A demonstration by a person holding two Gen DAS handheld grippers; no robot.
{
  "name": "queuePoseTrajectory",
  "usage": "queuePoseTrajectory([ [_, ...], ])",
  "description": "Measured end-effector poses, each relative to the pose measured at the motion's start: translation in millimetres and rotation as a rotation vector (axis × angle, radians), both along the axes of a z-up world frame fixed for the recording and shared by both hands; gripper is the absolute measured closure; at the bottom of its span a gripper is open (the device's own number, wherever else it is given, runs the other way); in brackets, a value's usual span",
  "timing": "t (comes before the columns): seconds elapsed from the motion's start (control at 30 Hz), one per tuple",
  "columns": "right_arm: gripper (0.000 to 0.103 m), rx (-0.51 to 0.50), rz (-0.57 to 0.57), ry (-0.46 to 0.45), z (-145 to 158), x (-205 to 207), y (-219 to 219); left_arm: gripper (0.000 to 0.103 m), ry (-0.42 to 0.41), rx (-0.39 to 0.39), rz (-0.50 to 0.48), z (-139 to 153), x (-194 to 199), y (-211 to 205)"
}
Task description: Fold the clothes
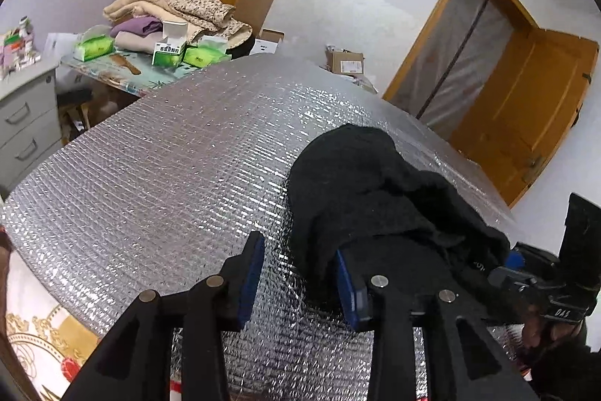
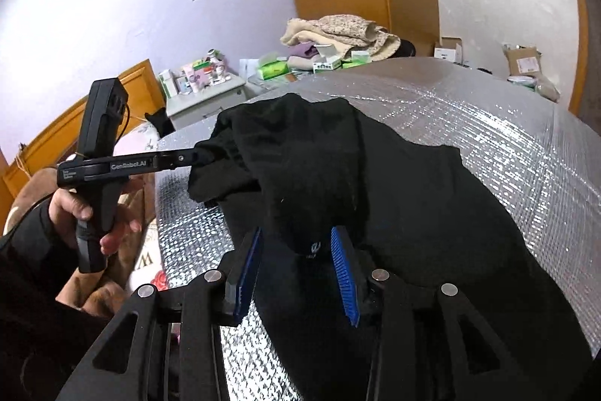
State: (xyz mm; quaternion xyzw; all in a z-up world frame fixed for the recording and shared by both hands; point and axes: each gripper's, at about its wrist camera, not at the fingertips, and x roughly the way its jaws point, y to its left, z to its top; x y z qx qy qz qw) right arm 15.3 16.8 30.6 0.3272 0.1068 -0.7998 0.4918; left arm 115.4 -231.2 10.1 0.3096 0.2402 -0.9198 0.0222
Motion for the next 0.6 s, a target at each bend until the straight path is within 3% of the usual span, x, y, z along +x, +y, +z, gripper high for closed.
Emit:
queuePoseTrajectory([
  [0.23,0.064,0.008,-0.061,-0.020,0,-14,-5,0.066,0.007,0.078,-0.079,3,-24,11],
  [0.27,0.069,0.006,-0.071,-0.021,1,-15,-5,0.067,0.019,0.086,-0.083,6,-25,11],
  [0.33,0.078,-0.009,-0.094,-0.019,4,-16,-2,0.078,0.049,0.101,-0.098,15,-26,13],
  [0.4,0.079,-0.040,-0.103,-0.034,7,-19,2,0.083,0.091,0.113,-0.122,28,-27,17],
  [0.6,0.081,-0.212,-0.108,-0.231,14,-39,20,0.086,0.173,0.046,-0.314,83,-53,68],
])
